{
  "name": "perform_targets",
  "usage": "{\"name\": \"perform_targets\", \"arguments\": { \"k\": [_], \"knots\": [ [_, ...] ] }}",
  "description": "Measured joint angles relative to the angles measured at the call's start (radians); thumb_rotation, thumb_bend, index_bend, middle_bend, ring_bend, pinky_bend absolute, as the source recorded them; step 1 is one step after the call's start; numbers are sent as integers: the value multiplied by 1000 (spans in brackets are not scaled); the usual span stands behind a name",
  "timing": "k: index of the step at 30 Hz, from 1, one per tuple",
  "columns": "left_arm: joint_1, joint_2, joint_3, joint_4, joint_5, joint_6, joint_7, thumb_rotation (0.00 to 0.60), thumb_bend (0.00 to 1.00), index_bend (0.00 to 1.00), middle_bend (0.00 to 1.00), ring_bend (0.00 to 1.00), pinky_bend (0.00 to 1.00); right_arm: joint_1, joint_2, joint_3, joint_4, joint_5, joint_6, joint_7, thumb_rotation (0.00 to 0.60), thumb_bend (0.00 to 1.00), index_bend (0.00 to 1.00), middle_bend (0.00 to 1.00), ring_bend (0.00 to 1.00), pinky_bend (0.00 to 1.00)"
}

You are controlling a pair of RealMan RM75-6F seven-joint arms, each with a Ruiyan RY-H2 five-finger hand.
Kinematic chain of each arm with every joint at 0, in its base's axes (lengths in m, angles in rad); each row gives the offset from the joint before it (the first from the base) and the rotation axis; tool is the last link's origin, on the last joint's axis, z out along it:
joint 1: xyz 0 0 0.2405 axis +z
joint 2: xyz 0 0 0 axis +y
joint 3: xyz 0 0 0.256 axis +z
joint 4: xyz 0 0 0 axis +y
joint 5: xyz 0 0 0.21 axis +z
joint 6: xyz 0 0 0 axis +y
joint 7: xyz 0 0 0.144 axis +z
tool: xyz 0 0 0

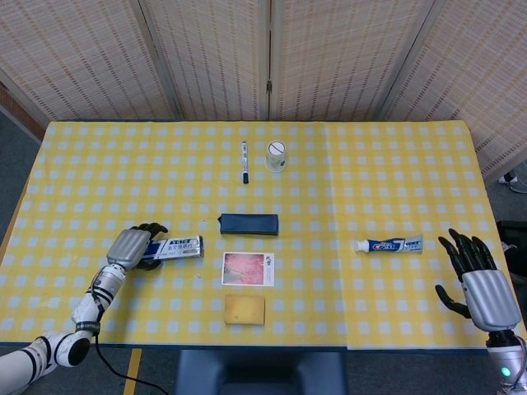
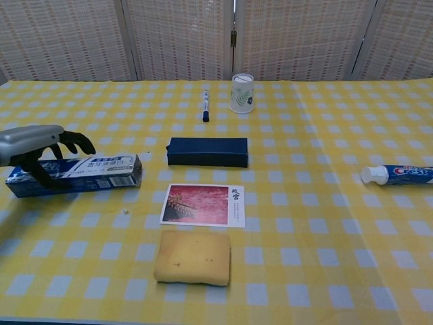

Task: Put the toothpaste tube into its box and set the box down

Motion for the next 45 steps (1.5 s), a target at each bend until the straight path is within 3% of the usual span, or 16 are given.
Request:
{"name": "perform_targets", "arguments": {
  "k": [7,17,25,35,45],
  "knots": [
    [-9,-27,-10,38,-44,3,23,600,287,345,371,353,465,-2,-18,10,35,-15,34,31,600,354,0,0,0,0],
    [-12,-44,-12,65,-89,-4,41,600,291,388,416,426,527,5,-23,8,45,-19,25,34,600,354,0,0,0,0],
    [18,-37,-12,29,-46,124,41,600,297,424,459,471,562,7,-26,8,51,-14,18,38,600,354,0,0,0,0],
    [86,58,24,-237,41,267,77,600,297,440,461,473,564,97,19,22,46,45,-176,8,600,353,11,41,78,0],
    [162,119,69,-364,153,408,72,600,297,446,464,475,564,232,19,68,73,207,-427,-75,600,354,212,170,180,10]
  ]
}}
